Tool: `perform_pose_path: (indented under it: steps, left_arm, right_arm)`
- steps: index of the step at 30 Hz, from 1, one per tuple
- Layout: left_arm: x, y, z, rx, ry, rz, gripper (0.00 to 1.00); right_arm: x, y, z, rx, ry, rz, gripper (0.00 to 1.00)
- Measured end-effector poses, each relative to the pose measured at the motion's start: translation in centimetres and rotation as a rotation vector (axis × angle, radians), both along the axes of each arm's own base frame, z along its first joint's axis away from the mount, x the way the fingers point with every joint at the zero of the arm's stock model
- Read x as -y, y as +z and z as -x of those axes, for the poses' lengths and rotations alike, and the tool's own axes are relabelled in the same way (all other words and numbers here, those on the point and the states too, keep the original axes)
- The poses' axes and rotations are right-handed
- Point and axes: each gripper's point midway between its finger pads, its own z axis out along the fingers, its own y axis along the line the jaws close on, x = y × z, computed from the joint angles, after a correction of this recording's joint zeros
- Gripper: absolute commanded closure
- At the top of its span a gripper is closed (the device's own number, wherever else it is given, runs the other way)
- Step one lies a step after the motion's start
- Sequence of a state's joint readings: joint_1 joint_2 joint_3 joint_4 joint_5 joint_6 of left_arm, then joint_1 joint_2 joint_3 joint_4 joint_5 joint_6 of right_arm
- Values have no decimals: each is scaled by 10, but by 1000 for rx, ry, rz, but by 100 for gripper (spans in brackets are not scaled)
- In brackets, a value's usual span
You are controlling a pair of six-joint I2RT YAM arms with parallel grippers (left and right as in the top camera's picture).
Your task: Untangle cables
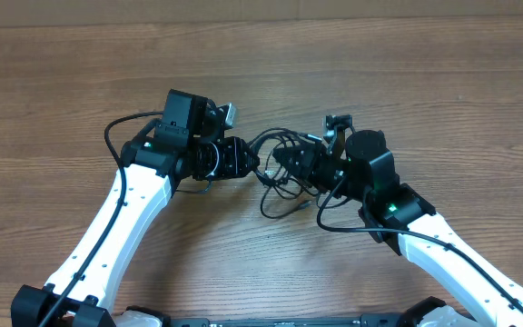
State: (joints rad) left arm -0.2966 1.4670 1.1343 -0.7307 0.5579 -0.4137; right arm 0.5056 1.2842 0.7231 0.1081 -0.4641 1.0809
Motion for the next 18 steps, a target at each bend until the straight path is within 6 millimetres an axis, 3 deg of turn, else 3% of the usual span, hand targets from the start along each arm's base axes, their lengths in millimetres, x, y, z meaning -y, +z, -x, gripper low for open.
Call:
perform_pose_path:
  steps: [4,9,18]
  left_arm:
    - [1,1,0,1,-5,6,70]
    - [1,1,0,1,-7,8,87]
    - [1,1,0,2,-5,6,90]
  right_arm:
    - [-3,10,-1,0,0,-48,96]
    - [-4,6,3,-39,11,-53,96]
    - [-1,-15,14,-123,30,-3,96]
